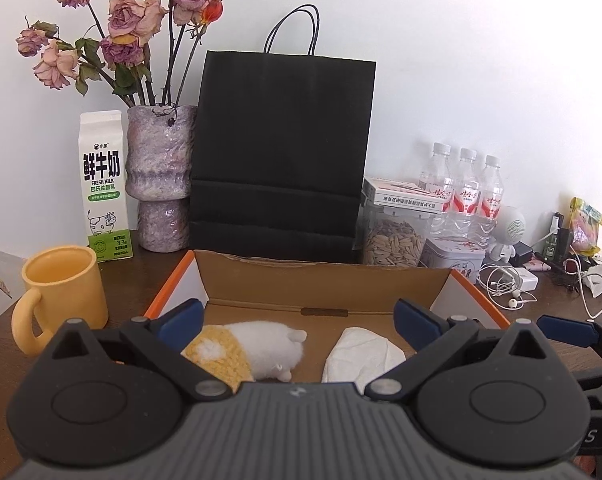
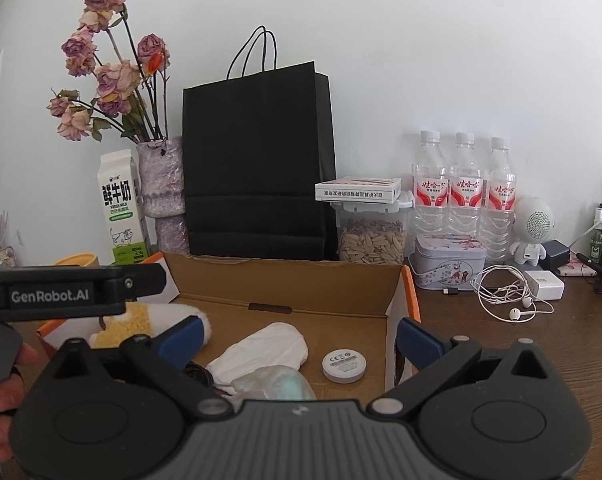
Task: Organize objects
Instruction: 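Move both tools back toward the remaining items on the table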
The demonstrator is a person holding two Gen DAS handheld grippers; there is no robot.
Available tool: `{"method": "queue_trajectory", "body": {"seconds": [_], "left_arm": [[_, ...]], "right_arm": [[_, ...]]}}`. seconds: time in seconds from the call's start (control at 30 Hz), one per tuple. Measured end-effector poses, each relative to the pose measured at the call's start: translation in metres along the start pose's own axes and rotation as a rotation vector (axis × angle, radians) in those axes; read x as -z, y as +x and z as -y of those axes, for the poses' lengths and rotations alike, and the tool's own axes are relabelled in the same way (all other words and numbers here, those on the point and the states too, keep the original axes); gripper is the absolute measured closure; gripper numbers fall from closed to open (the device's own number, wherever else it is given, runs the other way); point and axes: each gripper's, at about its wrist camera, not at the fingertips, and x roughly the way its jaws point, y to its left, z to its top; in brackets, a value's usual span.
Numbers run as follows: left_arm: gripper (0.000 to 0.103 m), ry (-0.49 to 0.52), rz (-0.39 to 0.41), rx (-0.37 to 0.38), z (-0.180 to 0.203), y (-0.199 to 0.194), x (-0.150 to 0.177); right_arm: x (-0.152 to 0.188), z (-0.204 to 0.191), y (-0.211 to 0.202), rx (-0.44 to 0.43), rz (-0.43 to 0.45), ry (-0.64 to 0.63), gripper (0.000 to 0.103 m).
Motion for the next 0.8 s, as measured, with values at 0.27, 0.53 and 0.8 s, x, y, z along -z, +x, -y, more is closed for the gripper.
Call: {"method": "queue_trajectory", "body": {"seconds": [0.27,0.53,0.8], "left_arm": [[0.0,0.002,0.01,-0.005,-0.009,-0.023,0.004],[0.0,-0.008,0.0,-0.002,-0.013,-0.052,0.005],[0.0,0.009,-0.025,-0.001,-0.013,-0.088,0.016]], "right_arm": [[0.001,0.0,-0.023,-0.01,0.022,0.003,0.0],[0.004,-0.002,-0.049,-0.003,0.009,0.019,0.0],[0.018,-0.005,-0.088,-0.001,0.009,0.017,0.0]]}}
